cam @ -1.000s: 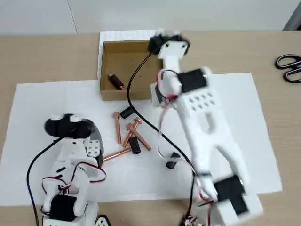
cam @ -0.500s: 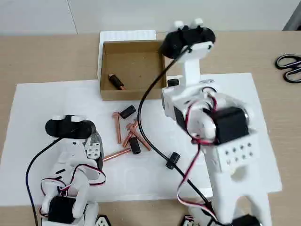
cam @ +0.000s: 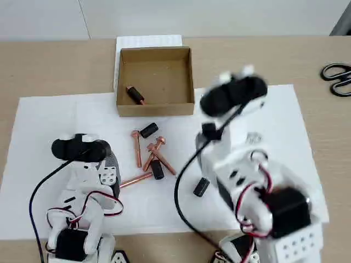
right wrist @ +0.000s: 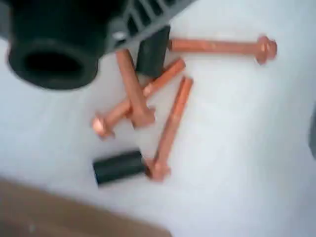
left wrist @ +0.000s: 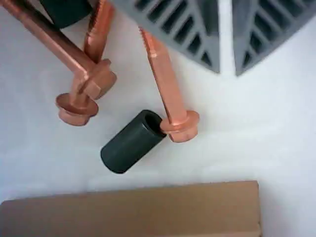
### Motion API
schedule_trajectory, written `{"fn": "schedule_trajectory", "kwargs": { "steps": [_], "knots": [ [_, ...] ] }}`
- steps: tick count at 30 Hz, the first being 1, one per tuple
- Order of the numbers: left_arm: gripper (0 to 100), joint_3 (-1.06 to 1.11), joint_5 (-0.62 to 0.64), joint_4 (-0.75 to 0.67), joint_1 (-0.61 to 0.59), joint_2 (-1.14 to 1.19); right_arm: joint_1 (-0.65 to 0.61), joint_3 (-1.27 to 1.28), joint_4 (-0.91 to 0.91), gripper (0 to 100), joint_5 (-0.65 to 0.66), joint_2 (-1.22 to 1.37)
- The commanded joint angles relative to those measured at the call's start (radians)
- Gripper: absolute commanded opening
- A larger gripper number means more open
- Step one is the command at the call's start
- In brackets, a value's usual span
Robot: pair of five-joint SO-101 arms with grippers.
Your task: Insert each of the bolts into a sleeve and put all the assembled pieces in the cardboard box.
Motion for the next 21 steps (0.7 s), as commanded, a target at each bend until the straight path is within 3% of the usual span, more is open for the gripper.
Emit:
{"fn": "schedule_trajectory", "kwargs": {
  "steps": [1, 7, 11, 21],
  "knots": [
    [1, -0.044, 0.005, 0.003, 0.005, -0.011, 0.016, 0.18, -0.148, 0.5, 0.006, -0.15],
    [1, -0.058, 0.005, 0.005, 0.006, -0.011, 0.154, 0.632, -0.662, 0.4, 0.006, -0.395],
    [1, -0.153, 0.005, 0.041, 0.006, 0.0, 0.193, 0.852, -0.889, 0.4, 0.006, -0.513],
    [1, -0.53, 0.035, 0.173, 0.006, 0.493, 0.189, 1.045, -0.974, 0.4, 0.006, -0.624]
  ]
}}
